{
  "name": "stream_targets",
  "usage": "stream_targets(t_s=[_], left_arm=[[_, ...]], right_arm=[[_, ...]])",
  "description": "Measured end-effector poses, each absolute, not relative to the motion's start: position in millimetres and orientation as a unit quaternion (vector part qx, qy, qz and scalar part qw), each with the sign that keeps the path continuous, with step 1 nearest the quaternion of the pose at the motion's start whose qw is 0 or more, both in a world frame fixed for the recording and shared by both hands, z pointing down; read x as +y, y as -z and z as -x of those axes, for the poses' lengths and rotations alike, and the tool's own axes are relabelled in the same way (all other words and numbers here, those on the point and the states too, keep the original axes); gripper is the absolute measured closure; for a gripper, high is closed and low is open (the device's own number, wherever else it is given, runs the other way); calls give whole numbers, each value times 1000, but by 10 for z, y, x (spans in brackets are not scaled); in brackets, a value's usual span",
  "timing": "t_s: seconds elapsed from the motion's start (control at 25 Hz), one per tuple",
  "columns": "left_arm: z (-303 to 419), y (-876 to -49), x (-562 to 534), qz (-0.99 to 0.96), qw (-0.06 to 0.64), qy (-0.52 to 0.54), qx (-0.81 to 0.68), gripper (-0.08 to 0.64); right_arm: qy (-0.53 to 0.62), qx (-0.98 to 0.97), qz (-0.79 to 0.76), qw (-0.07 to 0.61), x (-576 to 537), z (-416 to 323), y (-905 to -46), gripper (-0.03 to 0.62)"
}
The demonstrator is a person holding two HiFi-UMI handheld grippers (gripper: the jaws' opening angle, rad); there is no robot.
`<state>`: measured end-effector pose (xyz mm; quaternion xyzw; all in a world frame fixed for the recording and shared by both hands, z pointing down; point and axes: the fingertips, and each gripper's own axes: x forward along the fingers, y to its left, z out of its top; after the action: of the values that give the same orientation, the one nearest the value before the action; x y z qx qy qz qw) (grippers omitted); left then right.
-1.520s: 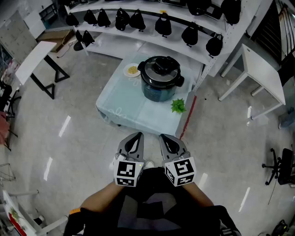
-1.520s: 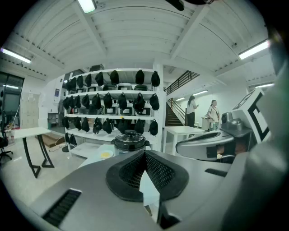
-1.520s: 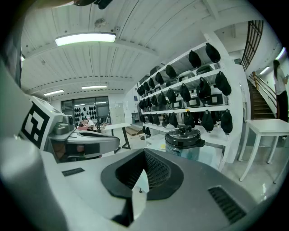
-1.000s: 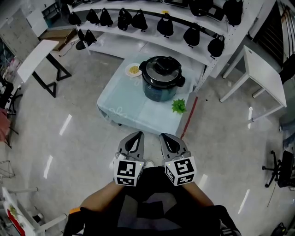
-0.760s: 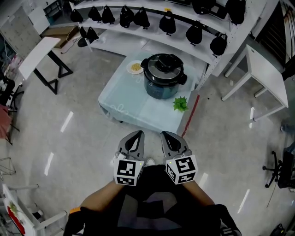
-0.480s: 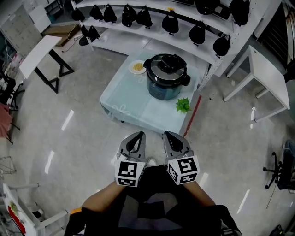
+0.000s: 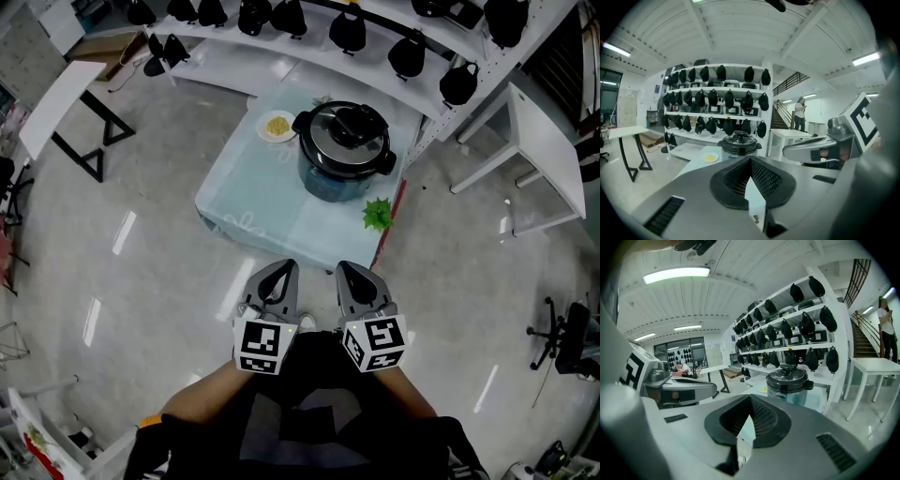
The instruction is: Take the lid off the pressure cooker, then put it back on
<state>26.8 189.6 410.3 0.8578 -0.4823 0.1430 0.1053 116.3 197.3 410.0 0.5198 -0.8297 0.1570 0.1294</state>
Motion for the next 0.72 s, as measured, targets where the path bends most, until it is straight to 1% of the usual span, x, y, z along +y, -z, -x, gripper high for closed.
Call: stream_targets(t_s=[0.36, 0.72], left_arm=[[-45, -4063, 1054, -880, 103, -141, -443, 554], [96, -3781, 446, -905, 90, -125, -397, 554]], right_arm=[[-157, -798, -568, 123, 1174, -1012, -4039, 575], [-157, -753, -628, 115, 745, -953, -3834, 575]])
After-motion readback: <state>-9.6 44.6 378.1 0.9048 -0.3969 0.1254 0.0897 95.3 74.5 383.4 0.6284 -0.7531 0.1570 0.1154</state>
